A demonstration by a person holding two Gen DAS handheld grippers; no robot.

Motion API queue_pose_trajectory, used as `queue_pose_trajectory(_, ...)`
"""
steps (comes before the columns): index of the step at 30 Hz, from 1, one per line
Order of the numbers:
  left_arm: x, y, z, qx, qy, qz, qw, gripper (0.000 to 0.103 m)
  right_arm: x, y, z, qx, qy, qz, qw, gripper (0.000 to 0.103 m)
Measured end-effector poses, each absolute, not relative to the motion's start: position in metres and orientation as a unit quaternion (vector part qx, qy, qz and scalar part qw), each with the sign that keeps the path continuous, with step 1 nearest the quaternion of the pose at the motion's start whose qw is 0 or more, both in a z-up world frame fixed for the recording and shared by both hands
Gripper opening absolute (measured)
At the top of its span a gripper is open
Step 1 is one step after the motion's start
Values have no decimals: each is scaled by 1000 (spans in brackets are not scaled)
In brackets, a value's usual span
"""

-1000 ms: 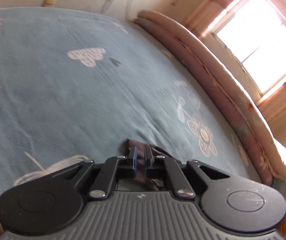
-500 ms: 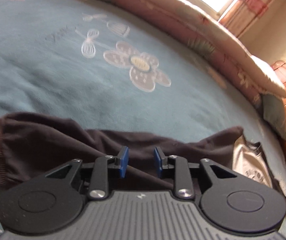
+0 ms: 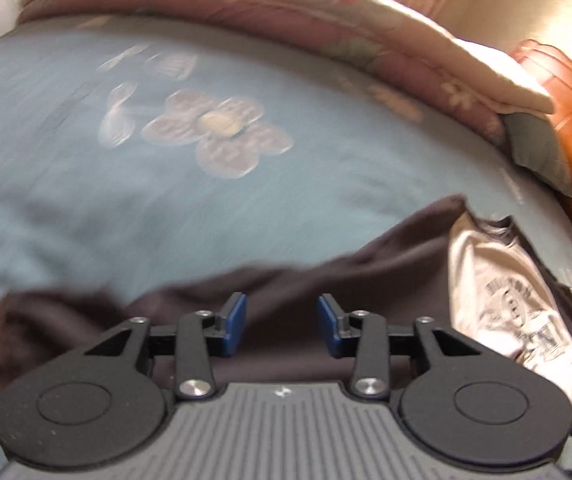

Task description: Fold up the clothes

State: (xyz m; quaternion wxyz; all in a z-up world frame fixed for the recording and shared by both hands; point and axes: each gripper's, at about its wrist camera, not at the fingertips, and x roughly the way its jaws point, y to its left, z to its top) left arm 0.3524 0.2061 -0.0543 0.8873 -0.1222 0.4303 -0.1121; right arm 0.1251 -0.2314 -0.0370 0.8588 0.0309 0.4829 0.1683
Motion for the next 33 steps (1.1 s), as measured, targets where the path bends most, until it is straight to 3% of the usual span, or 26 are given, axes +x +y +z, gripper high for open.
queue_pose_trajectory(6, 420, 147, -87, -84, 445, -138, 881, 51, 124, -239, -48, 47, 487, 147, 860, 103)
queue_pose_trajectory(11, 429, 136, -107, -58, 456, -164, 873, 53, 125, -252, -57, 69, 493, 136, 856, 103)
queue_pose_trajectory(16, 420, 109, -107, 45, 454, -184, 871, 52, 132, -254, -64, 70, 496, 132, 856, 103)
queue_pose_trajectory(18, 414, 98, -106, 77, 449, -189, 870, 37, 133, -251, -67, 62, 498, 130, 855, 103)
queue_pose_trajectory(19, 411, 94, -104, 87, 446, -191, 870, 18, 134, -250, -69, 57, 500, 130, 854, 103)
queue_pose_trajectory(20, 409, 90, -103, 97, 442, -188, 872, 5, 134, -248, -70, 53, 501, 130, 854, 103)
queue_pose_trajectory(26, 427, 85, -96, 103, 417, -137, 893, 2, 134, -251, -71, 59, 499, 126, 855, 103)
queue_pose_trajectory(33, 457, 104, -88, 13, 405, -122, 906, 2, 133, -255, -71, 62, 499, 121, 856, 103)
